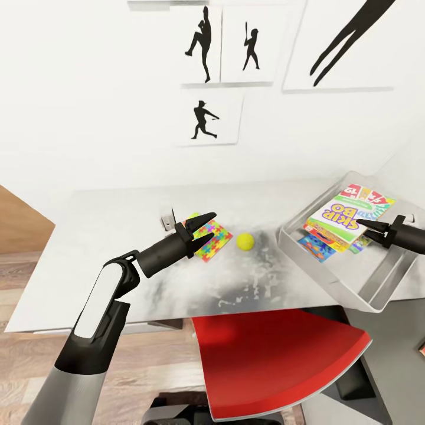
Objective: Put all the toys in the child's room - the three board games (two on the bed and one on the table), the two jigsaw puzzles on the table, and the tennis ball on the table - inside the toy box on the table in the child's room.
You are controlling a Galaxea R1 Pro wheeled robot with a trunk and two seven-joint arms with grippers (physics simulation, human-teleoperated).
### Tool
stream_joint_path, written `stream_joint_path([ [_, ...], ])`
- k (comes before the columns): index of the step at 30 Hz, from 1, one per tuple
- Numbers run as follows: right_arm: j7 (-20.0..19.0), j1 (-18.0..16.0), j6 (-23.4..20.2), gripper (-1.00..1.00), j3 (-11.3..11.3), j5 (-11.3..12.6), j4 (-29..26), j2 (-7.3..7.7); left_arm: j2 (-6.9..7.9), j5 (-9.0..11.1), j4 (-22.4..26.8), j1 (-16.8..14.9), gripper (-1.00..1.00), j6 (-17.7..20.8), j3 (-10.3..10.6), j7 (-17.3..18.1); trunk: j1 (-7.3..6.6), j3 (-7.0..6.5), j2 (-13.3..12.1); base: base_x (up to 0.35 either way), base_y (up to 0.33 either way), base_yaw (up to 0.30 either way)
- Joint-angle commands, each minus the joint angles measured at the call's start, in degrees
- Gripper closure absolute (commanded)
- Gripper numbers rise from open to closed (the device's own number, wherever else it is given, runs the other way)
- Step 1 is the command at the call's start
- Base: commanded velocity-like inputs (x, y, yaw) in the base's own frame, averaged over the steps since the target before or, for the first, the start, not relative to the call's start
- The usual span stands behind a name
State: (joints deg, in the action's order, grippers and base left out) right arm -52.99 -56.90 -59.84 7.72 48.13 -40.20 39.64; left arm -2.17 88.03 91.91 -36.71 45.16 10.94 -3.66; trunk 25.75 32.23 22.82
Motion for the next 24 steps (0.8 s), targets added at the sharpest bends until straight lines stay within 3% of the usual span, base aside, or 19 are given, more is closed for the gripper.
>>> stream_joint_path([
  [1, -0.4, -0.1, -0.2, 1.00, 0.1, -0.3, 0.0, 0.00, -0.02, 0.5, 0.0, 0.0, -1.00, 0.2, 0.0, -0.4, 0.03, 0.10, 0.1, 0.000, 0.000, 0.000],
  [24, -0.4, -0.1, -0.2, 1.00, 0.2, -0.2, 0.0, 0.00, 0.02, 0.5, 0.0, 0.0, -1.00, 0.2, -0.1, -0.3, 0.03, 1.49, 0.1, 0.000, 0.000, 0.000],
])
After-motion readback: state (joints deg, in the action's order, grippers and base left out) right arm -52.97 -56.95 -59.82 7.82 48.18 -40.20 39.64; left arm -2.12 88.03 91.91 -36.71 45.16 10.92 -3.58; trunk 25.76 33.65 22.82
